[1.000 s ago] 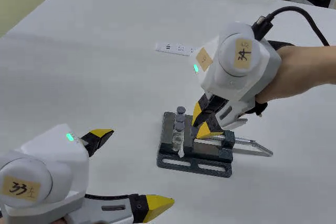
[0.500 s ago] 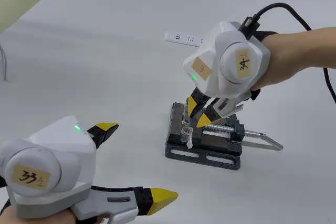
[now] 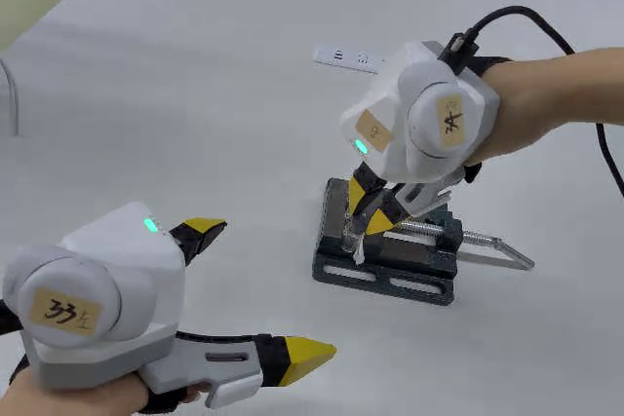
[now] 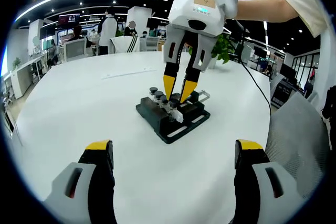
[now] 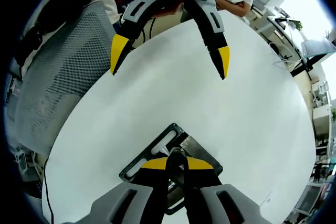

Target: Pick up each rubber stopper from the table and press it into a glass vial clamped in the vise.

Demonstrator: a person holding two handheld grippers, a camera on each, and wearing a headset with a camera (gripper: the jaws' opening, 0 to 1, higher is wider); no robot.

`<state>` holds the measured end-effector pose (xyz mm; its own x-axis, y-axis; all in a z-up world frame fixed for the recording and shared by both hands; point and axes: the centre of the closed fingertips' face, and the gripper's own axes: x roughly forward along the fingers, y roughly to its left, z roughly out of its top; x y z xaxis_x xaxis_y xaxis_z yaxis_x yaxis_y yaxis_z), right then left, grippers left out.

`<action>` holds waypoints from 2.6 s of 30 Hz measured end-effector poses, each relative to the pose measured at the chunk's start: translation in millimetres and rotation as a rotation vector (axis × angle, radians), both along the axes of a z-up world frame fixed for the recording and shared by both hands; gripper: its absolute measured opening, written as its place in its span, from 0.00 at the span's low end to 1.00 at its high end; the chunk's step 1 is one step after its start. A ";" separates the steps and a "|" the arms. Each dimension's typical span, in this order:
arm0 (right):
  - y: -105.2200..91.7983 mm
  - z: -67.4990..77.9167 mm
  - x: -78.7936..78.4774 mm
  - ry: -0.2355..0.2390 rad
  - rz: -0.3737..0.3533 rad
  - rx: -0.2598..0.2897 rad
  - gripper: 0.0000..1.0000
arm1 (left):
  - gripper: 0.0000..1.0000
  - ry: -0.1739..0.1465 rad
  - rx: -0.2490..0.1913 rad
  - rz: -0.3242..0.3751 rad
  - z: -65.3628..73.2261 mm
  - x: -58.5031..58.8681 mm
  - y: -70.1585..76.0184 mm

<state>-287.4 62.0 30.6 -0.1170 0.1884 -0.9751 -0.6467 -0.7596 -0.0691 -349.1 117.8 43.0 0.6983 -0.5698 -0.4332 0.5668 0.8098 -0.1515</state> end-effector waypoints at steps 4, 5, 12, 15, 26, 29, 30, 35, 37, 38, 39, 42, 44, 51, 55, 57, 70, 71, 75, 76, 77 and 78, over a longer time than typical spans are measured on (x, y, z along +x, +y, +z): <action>0.1 0.2 -0.6 0.003 -0.008 -0.003 0.05 | 0.95 0.003 -0.005 -0.001 -1.9 -1.0 0.1; 0.0 0.5 -0.5 0.003 -0.009 -0.004 0.05 | 0.95 0.005 -0.007 -0.001 -2.4 -1.4 0.0; 1.5 1.2 0.0 -0.001 -0.007 -0.007 0.05 | 0.95 0.004 -0.013 0.001 -2.6 -2.2 -0.1; 2.7 1.0 0.3 -0.002 -0.010 -0.008 0.05 | 0.94 0.006 -0.015 0.002 -3.1 -2.3 0.2; 3.5 0.0 -0.2 0.010 -0.021 -0.023 0.05 | 0.94 0.010 -0.021 0.008 -3.5 -3.9 0.1; 4.2 0.1 -0.4 0.020 -0.063 -0.027 0.05 | 0.94 0.011 -0.021 0.007 -3.8 -3.6 -0.4; 4.3 0.4 -0.2 0.026 -0.084 -0.025 0.05 | 0.94 0.011 -0.022 0.006 -3.8 -3.3 -0.7; 5.3 -0.3 3.8 0.054 -0.203 -0.030 0.04 | 0.94 0.009 -0.025 0.003 -3.1 -1.4 -2.8; 5.7 -0.5 4.5 0.056 -0.228 -0.037 0.04 | 0.94 0.008 -0.026 0.003 -2.9 -0.8 -3.4; 5.1 -0.3 4.2 0.057 -0.250 -0.043 0.04 | 0.94 0.008 -0.027 0.002 -2.6 -0.3 -4.0; 5.1 -0.3 4.1 0.054 -0.246 -0.043 0.04 | 0.94 0.008 -0.029 0.001 -2.4 -0.1 -4.6; 4.2 0.0 3.4 0.062 -0.291 -0.047 0.04 | 0.94 0.007 -0.030 0.000 -2.3 0.2 -5.4; 4.5 0.2 5.2 0.062 -0.306 -0.043 0.03 | 0.94 0.007 -0.032 -0.001 -1.8 0.5 -6.2; 5.2 -0.4 4.8 0.030 -0.371 -0.052 0.03 | 0.93 0.008 -0.034 -0.005 -2.1 0.9 -9.3; 4.7 -0.3 4.9 0.033 -0.365 -0.050 0.04 | 0.93 0.009 -0.035 -0.008 -2.5 1.2 -11.4; 4.9 -0.8 5.3 0.036 -0.349 -0.050 0.05 | 0.93 0.008 -0.036 -0.007 -2.8 1.2 -10.8; 4.5 -3.5 3.8 0.039 -0.322 -0.047 0.07 | 0.93 0.010 -0.040 -0.007 -5.5 0.5 -10.6; 4.4 -3.5 3.5 0.039 -0.324 -0.046 0.07 | 0.93 0.010 -0.040 -0.007 -5.9 0.5 -10.4; 6.0 -3.3 3.6 0.049 -0.325 -0.034 0.08 | 0.92 0.010 -0.040 -0.007 -6.4 0.7 -10.7; 7.1 -2.3 4.9 0.047 -0.327 -0.025 0.10 | 0.93 0.009 -0.040 -0.005 -6.4 0.9 -10.2; 7.8 -0.8 6.5 0.044 -0.328 -0.019 0.12 | 0.92 0.008 -0.038 -0.004 -6.5 1.1 -9.5; 8.6 1.3 8.4 0.047 -0.343 -0.014 0.13 | 0.92 0.008 -0.037 -0.003 -6.8 1.6 -8.3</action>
<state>-279.0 70.6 31.8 -0.0941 0.2112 -0.9729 -0.8668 -0.4981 -0.0243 -347.5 109.5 36.1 0.6932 -0.5876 -0.4175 0.5678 0.8019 -0.1859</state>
